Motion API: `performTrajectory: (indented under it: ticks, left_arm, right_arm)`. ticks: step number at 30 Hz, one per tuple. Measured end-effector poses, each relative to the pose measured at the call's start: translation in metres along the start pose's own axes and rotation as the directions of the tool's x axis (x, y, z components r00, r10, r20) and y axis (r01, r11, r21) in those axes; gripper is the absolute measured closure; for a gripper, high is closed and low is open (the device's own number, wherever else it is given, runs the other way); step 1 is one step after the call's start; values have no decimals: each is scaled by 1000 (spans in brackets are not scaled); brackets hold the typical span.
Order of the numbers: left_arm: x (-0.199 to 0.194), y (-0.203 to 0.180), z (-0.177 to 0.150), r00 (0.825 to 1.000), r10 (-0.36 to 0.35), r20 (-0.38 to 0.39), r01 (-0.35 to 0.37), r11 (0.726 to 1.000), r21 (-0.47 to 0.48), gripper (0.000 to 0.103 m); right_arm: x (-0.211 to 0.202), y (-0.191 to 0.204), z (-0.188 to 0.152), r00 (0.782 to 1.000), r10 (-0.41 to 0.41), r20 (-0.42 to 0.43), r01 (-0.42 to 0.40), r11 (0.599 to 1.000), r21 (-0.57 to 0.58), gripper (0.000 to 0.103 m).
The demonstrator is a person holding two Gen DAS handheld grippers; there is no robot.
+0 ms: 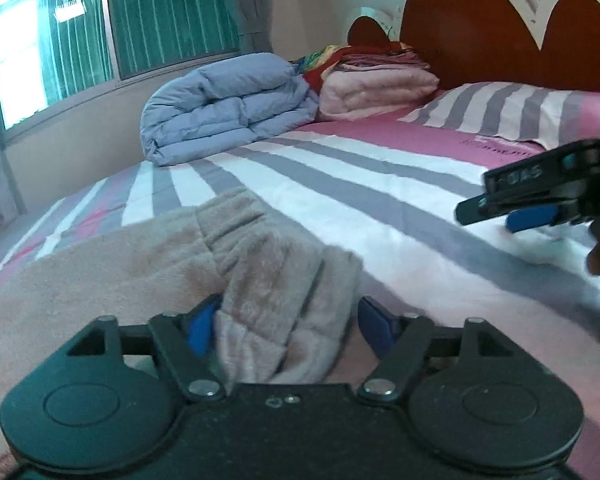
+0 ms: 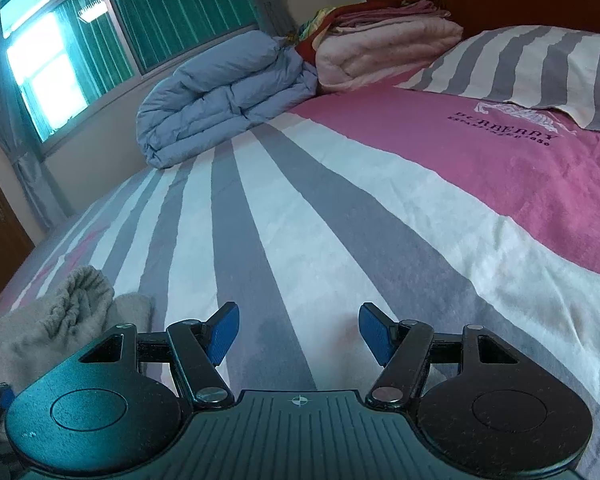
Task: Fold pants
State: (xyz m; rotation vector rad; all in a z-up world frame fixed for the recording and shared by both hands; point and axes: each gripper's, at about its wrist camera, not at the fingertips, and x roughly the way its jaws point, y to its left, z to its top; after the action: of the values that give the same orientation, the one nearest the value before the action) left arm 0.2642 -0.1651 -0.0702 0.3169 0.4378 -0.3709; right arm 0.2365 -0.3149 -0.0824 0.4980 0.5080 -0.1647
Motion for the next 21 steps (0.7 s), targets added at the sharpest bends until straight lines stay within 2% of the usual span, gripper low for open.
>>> performTrajectory:
  ticks: [2, 4, 6, 7, 9, 11, 13, 16, 19, 21]
  left_arm:
    - [-6, 1, 3, 1000, -8, -4, 8, 1000, -20, 36]
    - [-25, 10, 7, 999, -12, 44, 13, 999, -37, 34]
    - [-48, 28, 6, 995, 7, 99, -2, 998, -57, 20]
    - [-59, 44, 4, 993, 22, 112, -14, 997, -72, 18]
    - [-79, 78, -9, 989, 87, 119, -75, 992, -102, 17]
    - [-92, 121, -28, 982, 175, 74, -162, 974, -159, 17]
    - [-100, 161, -49, 968, 252, 14, -241, 941, -239, 17]
    - [-112, 214, -88, 937, 342, -76, -343, 850, -400, 17]
    - [-123, 239, -120, 921, 374, -110, -374, 767, -522, 17]
    - [-124, 247, -132, 916, 378, -132, -383, 730, -566, 17]
  right_arm:
    - [0, 1, -1, 1000, -9, -4, 9, 1000, -10, 37]
    - [0, 1, -2, 1000, -13, -5, 13, 1000, -16, 37]
    - [-4, 2, -2, 1000, -2, 19, 2, 1000, -15, 37]
    - [-8, 2, -3, 999, 8, 34, -8, 1000, -16, 37]
    - [-17, 4, -3, 997, 44, 64, -43, 999, -17, 37]
    - [-26, 13, -2, 988, 129, 81, -129, 992, -10, 37]
    - [-34, 28, -4, 968, 238, 85, -237, 971, -23, 37]
    - [-37, 57, -11, 930, 366, 33, -364, 930, -49, 37]
    - [-24, 83, -21, 925, 374, -65, -377, 924, -53, 37]
    - [-15, 93, -28, 931, 350, -103, -357, 933, -48, 37]
